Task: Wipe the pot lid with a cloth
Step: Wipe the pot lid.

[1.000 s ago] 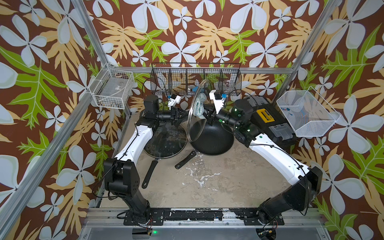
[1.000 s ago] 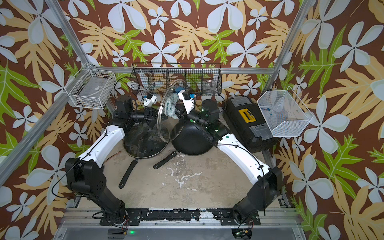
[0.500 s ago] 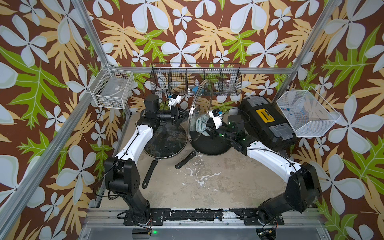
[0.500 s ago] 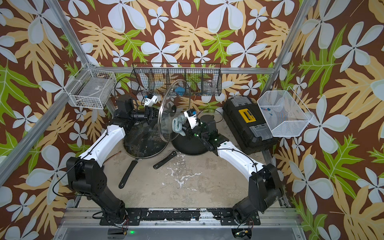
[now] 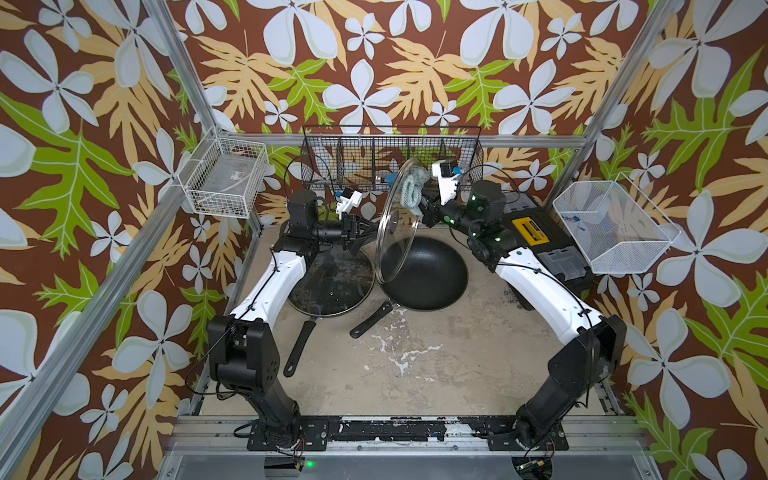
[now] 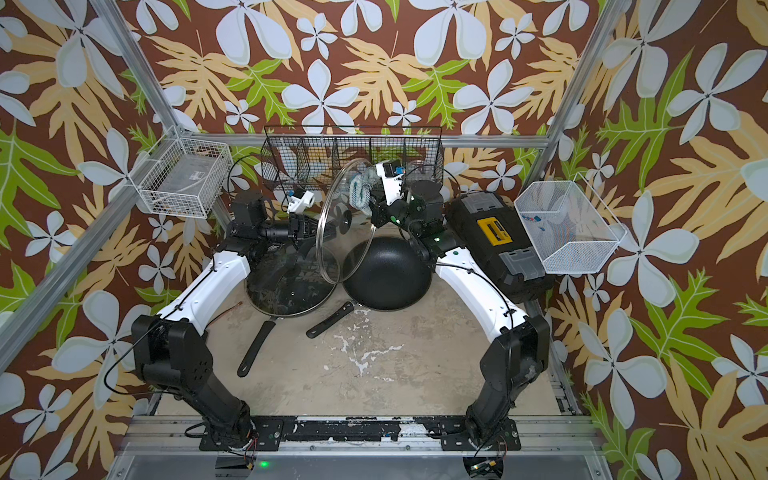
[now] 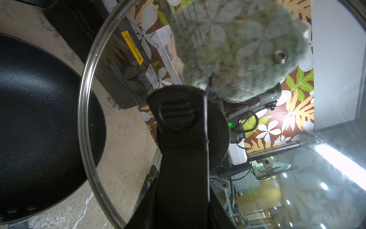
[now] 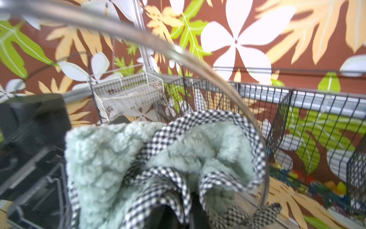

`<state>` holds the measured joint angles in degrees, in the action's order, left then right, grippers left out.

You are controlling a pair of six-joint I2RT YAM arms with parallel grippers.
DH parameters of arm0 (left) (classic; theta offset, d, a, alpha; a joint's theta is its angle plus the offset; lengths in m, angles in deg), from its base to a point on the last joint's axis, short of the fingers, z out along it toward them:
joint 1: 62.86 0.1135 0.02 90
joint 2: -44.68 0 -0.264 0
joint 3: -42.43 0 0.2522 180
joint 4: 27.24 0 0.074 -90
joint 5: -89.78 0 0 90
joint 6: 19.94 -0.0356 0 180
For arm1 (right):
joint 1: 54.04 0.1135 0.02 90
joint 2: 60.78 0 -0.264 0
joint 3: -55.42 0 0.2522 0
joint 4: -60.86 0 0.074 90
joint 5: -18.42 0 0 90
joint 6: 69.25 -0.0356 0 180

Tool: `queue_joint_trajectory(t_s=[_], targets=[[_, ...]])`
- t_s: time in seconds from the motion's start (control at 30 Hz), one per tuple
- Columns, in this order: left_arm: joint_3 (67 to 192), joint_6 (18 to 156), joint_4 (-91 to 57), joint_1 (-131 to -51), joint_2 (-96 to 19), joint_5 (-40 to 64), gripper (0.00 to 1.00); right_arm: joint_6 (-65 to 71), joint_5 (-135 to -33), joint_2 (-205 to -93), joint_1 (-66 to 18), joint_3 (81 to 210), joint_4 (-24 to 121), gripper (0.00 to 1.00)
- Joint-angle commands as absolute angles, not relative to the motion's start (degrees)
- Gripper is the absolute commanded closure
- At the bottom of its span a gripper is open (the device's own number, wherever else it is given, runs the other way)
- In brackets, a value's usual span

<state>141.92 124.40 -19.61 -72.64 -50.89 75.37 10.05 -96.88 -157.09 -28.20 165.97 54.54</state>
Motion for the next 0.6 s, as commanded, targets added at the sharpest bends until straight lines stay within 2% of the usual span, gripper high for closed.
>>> queue_joint_trajectory(t_s=[0.0,0.17,0.33,0.57], targets=[[142.4,123.8,-24.3,-72.6,-50.2,77.9,1.00,8.2,-103.2,-154.7,-27.2,166.0,59.2,1.00],[142.8,123.9,-24.3,-72.8,-50.7,77.9,1.00,10.3,-107.0,-150.7,-24.8,163.9,58.1,1.00],[143.1,124.2,-24.6,-72.8,-50.8,77.8,1.00,13.9,-99.6,-152.4,-25.2,166.5,53.6,1.00],[143.1,125.7,-26.2,-72.7,-50.8,77.6,1.00,11.7,-93.7,-161.3,-29.6,172.3,54.5,1.00]])
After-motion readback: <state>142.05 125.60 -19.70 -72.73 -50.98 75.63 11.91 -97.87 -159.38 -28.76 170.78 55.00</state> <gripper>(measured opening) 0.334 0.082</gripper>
